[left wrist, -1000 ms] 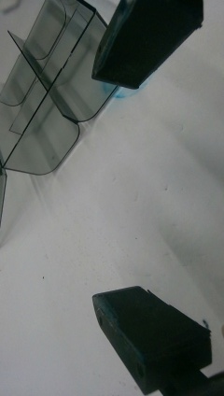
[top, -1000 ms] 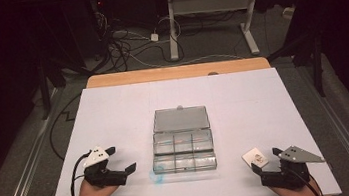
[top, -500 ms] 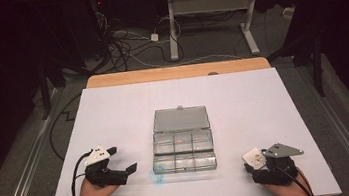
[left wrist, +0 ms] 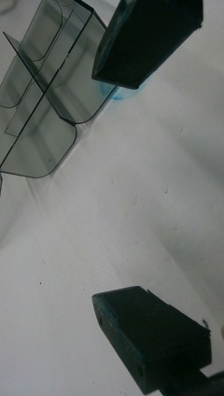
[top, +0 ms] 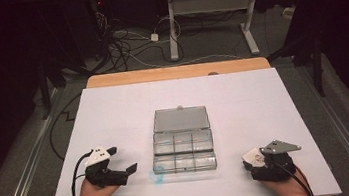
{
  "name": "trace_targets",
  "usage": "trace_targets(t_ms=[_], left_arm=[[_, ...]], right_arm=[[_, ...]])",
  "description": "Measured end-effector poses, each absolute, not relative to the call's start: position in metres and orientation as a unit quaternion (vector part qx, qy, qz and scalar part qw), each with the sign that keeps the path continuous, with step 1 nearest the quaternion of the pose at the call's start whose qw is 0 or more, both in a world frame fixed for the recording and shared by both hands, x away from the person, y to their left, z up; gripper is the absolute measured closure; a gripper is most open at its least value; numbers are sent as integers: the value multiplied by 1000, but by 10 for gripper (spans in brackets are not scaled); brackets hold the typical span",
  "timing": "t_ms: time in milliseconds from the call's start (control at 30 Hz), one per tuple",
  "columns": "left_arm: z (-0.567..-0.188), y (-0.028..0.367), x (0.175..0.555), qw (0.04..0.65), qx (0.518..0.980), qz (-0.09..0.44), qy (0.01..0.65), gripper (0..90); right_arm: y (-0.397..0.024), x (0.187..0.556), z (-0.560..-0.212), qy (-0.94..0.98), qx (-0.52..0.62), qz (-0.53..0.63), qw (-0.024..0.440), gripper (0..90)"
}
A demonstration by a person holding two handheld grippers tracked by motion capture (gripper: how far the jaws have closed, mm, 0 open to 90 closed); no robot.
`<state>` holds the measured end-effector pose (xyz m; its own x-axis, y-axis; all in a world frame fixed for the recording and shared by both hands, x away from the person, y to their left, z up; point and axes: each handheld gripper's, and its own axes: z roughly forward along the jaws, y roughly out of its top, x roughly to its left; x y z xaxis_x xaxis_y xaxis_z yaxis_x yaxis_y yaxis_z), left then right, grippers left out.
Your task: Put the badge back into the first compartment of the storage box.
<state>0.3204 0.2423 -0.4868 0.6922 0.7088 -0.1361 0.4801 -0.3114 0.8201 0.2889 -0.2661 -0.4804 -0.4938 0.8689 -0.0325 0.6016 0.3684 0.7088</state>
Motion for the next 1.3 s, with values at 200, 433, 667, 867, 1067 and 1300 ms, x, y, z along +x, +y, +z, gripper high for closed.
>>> trace_targets(t_ms=[200, 433, 667, 867, 1067, 1300], left_arm=[[-487, 242, 321, 451, 801, 128, 373, 0], [-487, 241, 321, 451, 803, 124, 370, 0], [-487, 242, 320, 453, 802, 126, 368, 0], [-487, 242, 319, 459, 802, 125, 361, 0], [-487, 243, 318, 461, 801, 125, 362, 0], [-486, 244, 315, 468, 798, 127, 359, 0]], right_arm=[[-269, 289, -479, 800, 461, 324, 207, 317], [-269, 289, -480, 800, 459, 325, 209, 328], [-269, 288, -480, 800, 456, 327, 214, 336], [-269, 287, -480, 798, 457, 330, 213, 339], [-270, 287, -480, 797, 456, 335, 211, 338], [-273, 286, -476, 787, 457, 360, 207, 338]])
